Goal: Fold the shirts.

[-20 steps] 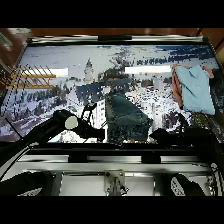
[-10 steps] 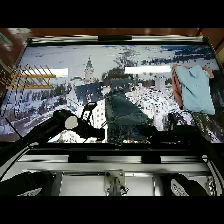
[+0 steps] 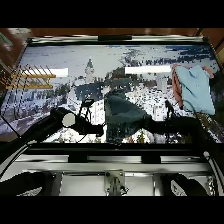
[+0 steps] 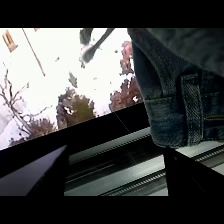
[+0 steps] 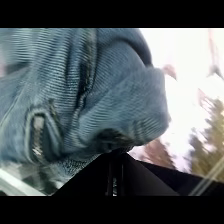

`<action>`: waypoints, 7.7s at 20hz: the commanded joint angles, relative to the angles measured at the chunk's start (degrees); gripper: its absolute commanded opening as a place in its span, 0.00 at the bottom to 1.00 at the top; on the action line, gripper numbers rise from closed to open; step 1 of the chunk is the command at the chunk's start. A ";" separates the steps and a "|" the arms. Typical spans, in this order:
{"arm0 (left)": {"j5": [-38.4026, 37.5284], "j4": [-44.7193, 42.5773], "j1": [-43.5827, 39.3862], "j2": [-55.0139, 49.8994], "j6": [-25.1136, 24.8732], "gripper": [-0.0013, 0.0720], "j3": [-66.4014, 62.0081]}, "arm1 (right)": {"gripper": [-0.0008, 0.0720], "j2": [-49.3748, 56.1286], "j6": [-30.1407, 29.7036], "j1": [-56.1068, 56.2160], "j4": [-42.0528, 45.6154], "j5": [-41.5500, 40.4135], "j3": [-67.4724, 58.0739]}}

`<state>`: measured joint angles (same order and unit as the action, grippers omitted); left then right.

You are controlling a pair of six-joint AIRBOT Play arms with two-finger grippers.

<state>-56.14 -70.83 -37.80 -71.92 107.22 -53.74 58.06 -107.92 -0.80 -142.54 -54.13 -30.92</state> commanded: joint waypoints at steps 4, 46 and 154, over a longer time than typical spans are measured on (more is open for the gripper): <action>0.09 0.48 1.70 0.07 -1.51 0.99 -4.22 | 0.13 -9.77 -1.64 0.33 0.59 -6.27 -22.40; 44.52 30.99 -21.44 -11.19 -9.73 0.38 -5.97 | 0.13 -10.67 4.11 0.33 -2.45 6.67 -32.35; -7.93 3.76 23.43 -5.86 -13.70 0.93 -14.01 | 0.13 27.69 -0.28 55.74 29.09 -0.35 -34.95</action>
<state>-64.07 -67.70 -13.19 -75.66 93.76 -67.75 85.67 -108.27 54.74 -113.06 -50.96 -65.87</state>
